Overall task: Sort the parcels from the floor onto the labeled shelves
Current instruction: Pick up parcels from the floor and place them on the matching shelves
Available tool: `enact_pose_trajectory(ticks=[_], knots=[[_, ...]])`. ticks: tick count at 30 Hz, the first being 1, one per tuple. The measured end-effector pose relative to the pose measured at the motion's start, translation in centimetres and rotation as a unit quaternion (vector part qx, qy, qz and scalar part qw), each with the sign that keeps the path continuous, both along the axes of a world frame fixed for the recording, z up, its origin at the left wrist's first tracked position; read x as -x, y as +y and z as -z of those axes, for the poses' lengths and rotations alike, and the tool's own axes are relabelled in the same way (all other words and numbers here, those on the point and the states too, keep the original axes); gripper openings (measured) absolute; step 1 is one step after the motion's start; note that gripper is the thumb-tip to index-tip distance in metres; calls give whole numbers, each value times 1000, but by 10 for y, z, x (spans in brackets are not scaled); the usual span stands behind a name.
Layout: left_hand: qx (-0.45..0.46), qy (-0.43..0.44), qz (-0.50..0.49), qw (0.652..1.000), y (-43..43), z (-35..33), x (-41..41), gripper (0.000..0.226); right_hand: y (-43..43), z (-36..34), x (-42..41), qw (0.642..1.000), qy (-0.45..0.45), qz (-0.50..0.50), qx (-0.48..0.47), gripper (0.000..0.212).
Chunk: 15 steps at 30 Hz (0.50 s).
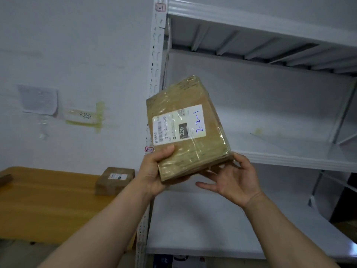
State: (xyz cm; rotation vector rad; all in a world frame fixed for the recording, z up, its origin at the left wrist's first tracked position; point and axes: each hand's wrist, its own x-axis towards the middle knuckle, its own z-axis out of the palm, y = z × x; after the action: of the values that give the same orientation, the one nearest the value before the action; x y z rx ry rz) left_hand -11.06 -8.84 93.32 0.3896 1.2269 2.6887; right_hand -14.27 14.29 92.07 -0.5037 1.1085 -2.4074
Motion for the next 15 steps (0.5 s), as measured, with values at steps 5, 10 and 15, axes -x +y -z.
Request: enact_pose_trajectory(ticks=[5, 10, 15], knots=[[254, 140, -34, 957, -32, -53, 13, 78, 8, -41, 11, 967, 46, 230, -96, 55], [482, 195, -29, 854, -44, -86, 22, 110, 11, -70, 9, 924, 161, 278, -210, 79], [595, 256, -110, 754, -41, -108, 23, 117, 28, -62, 11, 911, 168, 294, -235, 61]])
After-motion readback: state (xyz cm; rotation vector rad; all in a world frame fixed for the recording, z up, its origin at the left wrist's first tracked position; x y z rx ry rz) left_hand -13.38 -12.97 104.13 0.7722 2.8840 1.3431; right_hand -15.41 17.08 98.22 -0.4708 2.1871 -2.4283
